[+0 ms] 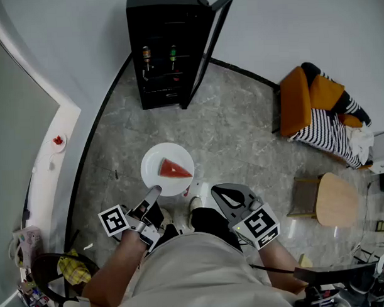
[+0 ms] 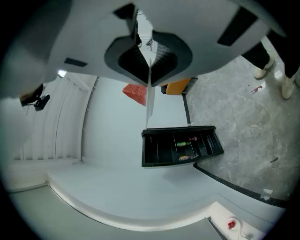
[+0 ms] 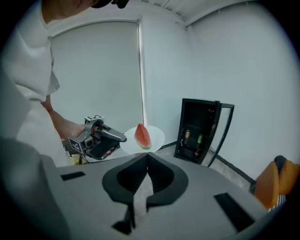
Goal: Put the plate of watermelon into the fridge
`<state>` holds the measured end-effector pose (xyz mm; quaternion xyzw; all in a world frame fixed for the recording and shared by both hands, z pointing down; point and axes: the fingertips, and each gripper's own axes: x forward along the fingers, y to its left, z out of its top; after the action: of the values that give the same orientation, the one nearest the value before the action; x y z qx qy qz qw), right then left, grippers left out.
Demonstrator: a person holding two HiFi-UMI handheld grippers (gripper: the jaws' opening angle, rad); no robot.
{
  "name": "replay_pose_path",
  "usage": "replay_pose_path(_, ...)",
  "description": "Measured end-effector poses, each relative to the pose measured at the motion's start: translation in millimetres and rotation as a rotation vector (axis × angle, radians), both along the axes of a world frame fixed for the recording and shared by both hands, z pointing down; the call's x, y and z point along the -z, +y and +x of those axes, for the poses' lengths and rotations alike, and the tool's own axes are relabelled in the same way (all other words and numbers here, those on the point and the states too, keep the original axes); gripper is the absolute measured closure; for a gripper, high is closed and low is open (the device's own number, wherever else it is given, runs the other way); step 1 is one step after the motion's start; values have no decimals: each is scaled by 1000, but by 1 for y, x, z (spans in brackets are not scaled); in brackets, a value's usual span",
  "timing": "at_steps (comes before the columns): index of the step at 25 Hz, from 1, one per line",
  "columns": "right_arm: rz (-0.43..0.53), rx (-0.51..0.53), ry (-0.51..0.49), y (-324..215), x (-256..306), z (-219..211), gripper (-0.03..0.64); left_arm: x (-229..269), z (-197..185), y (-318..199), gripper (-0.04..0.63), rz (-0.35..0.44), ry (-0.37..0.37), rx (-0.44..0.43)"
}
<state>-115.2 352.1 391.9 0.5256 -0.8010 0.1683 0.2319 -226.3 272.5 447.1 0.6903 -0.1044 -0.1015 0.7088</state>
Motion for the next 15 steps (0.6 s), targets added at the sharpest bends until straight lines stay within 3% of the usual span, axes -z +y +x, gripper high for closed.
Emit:
replay_pose_path(8, 10, 110, 19, -17, 6, -8, 601, 1, 2, -2, 571, 3, 15, 66)
replay_pose_path(15, 9, 278, -27, -31, 9, 28, 601, -7, 61, -6, 571, -17, 2, 162)
